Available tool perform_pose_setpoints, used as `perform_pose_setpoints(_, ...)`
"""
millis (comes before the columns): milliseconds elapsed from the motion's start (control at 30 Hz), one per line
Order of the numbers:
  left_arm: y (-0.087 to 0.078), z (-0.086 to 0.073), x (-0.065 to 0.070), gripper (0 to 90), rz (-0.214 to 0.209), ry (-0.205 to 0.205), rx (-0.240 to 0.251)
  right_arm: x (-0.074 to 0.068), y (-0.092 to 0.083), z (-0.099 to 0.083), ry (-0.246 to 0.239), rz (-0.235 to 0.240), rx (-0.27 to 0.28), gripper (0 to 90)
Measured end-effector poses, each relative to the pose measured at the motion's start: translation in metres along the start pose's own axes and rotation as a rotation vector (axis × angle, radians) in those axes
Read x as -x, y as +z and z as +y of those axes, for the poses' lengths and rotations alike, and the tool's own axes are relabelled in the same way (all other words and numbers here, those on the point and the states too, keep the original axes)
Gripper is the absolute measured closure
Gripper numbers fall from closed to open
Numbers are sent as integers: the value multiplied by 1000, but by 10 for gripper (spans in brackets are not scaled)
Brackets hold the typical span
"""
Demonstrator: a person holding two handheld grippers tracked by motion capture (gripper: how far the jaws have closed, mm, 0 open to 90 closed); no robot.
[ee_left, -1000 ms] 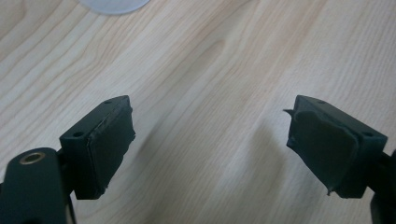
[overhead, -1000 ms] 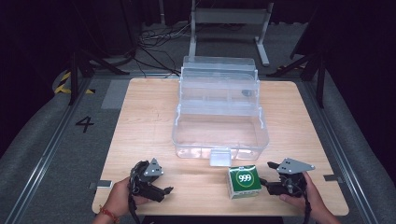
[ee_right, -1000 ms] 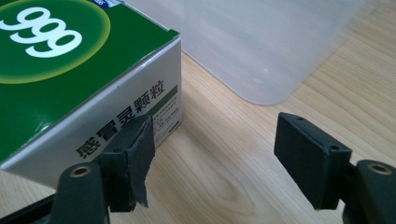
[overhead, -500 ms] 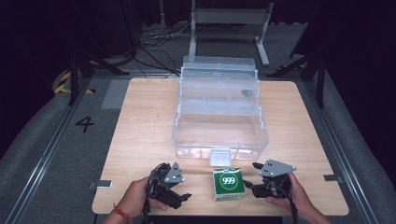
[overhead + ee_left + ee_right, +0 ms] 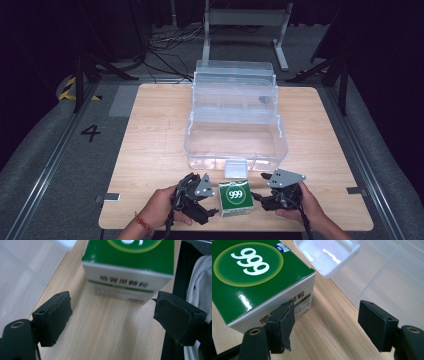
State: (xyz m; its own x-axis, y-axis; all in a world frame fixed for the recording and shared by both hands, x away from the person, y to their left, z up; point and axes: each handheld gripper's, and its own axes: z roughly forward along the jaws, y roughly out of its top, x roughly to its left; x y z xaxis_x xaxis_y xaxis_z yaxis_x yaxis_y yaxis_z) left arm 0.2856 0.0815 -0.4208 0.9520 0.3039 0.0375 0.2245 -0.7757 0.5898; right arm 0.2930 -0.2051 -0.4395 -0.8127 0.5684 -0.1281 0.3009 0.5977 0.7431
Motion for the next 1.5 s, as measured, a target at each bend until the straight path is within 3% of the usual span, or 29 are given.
perform_pose_setpoints(167,1,6,2,109,5,24,-18,-1,2,1,-15,0,-14,302)
perform_pose_setpoints(300,-1,8,3,109,-44,25,10,0,4,3,-9,-3,-17,315)
perform_pose_setpoints(433,-4,11,10,108,-54,36,14,-4,5,3,-15,14,-12,307)
perform_pose_setpoints(600,-8,17,16,108,-48,40,14,-8,5,4,-28,22,-9,304)
perform_pose_setpoints(767,-6,24,13,93,-34,37,-3,-9,9,7,-31,21,-11,305)
perform_pose_setpoints(967,-5,30,5,84,-30,38,-39,-10,10,9,-53,26,-16,302)
perform_pose_setpoints(1100,-3,35,4,79,-21,77,-92,-8,11,9,-52,39,-23,290)
perform_pose_setpoints(1500,18,45,-2,96,-92,111,-193,-6,15,13,-54,59,-16,300)
